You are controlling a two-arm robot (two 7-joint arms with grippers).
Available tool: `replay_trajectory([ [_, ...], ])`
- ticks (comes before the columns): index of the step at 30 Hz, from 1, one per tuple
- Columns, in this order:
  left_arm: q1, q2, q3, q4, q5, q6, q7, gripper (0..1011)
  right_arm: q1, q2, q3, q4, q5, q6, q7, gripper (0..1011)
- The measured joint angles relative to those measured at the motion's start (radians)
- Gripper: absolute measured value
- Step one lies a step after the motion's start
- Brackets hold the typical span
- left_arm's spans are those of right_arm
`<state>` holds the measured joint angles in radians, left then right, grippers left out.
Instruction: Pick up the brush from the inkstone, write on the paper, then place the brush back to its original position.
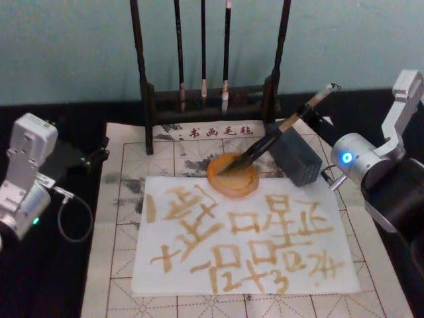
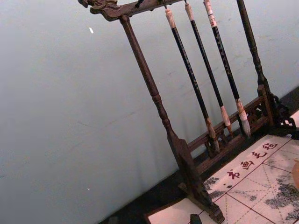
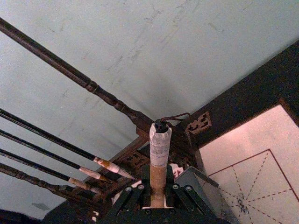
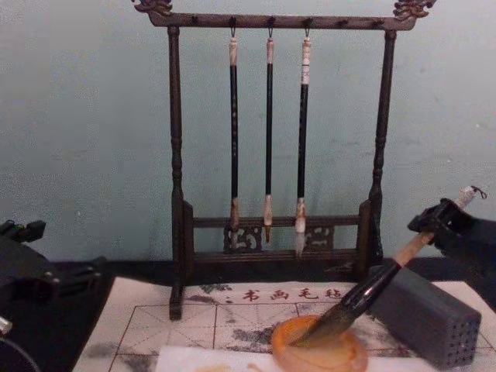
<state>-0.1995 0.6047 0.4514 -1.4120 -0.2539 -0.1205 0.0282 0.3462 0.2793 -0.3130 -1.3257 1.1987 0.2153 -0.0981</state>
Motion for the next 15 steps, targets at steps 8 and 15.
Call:
replay_trajectory([
  [8, 0.0, 0.0, 0.0, 0.0, 0.0, 0.0, 0.0, 1001, 0.004, 0.007, -0.015, 0.006, 0.017, -0.008, -0.015, 179],
  [15, 0.0, 0.0, 0.0, 0.0, 0.0, 0.0, 0.0, 1001, 0.004, 0.009, -0.018, 0.007, 0.022, -0.011, -0.02, 179],
])
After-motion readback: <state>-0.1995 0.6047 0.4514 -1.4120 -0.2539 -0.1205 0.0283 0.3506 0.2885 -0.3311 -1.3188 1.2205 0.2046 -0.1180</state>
